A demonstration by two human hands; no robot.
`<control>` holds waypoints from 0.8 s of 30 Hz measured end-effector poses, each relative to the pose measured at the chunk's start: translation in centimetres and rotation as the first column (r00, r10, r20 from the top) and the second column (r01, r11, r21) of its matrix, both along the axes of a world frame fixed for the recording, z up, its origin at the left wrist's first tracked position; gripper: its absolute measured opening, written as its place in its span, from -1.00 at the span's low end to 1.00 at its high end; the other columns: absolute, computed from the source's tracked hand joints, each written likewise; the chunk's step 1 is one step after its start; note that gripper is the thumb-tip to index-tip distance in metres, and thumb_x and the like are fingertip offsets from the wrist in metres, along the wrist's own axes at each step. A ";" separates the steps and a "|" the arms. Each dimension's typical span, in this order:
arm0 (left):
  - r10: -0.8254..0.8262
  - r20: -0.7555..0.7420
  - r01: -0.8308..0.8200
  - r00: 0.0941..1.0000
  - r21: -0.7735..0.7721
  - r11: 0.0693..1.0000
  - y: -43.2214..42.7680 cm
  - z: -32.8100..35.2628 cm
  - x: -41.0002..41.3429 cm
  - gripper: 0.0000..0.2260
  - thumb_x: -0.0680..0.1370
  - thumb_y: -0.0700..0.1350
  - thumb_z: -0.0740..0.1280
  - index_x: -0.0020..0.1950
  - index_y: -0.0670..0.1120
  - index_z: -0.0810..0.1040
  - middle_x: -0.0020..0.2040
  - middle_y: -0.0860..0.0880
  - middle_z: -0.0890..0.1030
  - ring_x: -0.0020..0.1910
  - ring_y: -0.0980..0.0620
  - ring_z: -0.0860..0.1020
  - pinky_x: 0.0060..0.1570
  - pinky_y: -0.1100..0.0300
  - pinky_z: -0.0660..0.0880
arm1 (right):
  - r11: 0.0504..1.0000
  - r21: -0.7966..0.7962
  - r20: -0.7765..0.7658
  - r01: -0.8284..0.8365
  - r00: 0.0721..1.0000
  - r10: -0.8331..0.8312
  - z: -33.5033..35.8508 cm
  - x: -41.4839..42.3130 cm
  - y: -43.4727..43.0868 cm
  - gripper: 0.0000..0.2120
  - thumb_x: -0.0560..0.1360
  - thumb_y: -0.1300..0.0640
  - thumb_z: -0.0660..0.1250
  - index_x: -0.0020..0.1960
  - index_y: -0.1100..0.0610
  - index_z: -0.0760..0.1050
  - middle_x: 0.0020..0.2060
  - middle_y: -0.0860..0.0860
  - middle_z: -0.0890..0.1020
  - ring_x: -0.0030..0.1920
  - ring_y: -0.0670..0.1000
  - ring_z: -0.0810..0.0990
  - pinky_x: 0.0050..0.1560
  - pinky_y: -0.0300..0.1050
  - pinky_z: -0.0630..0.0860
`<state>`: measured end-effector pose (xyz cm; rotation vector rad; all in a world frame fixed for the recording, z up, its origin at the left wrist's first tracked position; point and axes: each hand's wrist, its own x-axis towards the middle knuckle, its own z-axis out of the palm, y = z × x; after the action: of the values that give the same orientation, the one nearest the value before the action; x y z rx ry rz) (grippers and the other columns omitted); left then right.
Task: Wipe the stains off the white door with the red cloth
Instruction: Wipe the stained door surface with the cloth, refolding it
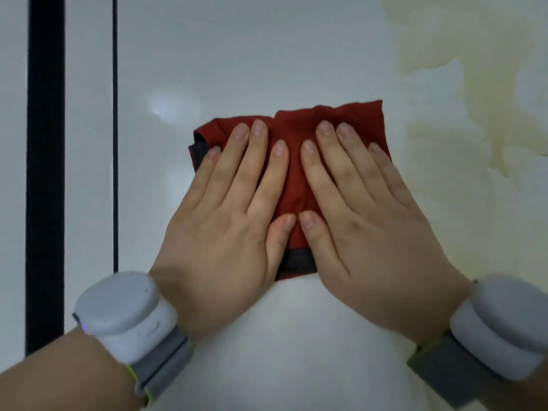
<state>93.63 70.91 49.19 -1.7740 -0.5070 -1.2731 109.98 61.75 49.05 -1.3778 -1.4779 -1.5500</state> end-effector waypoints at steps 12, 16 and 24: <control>-0.009 0.049 0.008 0.999 0.015 1.000 0.2 1.9 0.4 -0.42 0.72 0.08 -0.03 0.66 -0.21 0.11 0.67 -0.25 0.08 0.67 -0.20 0.03 0.64 -0.14 0.02 | 1.000 0.021 0.008 0.012 1.000 -0.012 2.1 0.1 0.3 -0.41 0.67 -0.02 -0.02 0.63 0.21 0.08 0.63 0.15 0.09 0.64 0.10 0.00 0.60 0.16 0.07; -0.014 0.074 0.014 0.997 0.001 1.000 0.3 1.3 0.7 -0.41 0.71 0.09 -0.03 0.66 -0.21 0.11 0.67 -0.24 0.07 0.67 -0.19 0.02 0.64 -0.13 -0.01 | 0.999 0.031 -0.001 -0.006 1.000 0.006 1.9 0.2 0.4 -0.42 0.67 -0.02 -0.02 0.63 0.21 0.09 0.63 0.14 0.09 0.64 0.09 0.00 0.60 0.15 0.07; -0.043 0.075 0.043 0.996 0.012 0.999 0.6 -1.2 0.7 -0.42 0.71 0.06 0.00 0.65 -0.22 0.14 0.67 -0.25 0.09 0.67 -0.21 0.06 0.62 -0.16 0.04 | 0.997 0.036 0.004 -0.061 0.998 0.061 -0.7 0.2 0.7 -0.42 0.66 0.00 0.03 0.62 0.20 0.12 0.63 0.13 0.11 0.64 0.09 0.02 0.59 0.16 0.10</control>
<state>94.37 71.48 48.03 -1.7416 -0.5061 -1.3744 110.19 62.44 48.38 -1.2988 -1.4733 -1.5334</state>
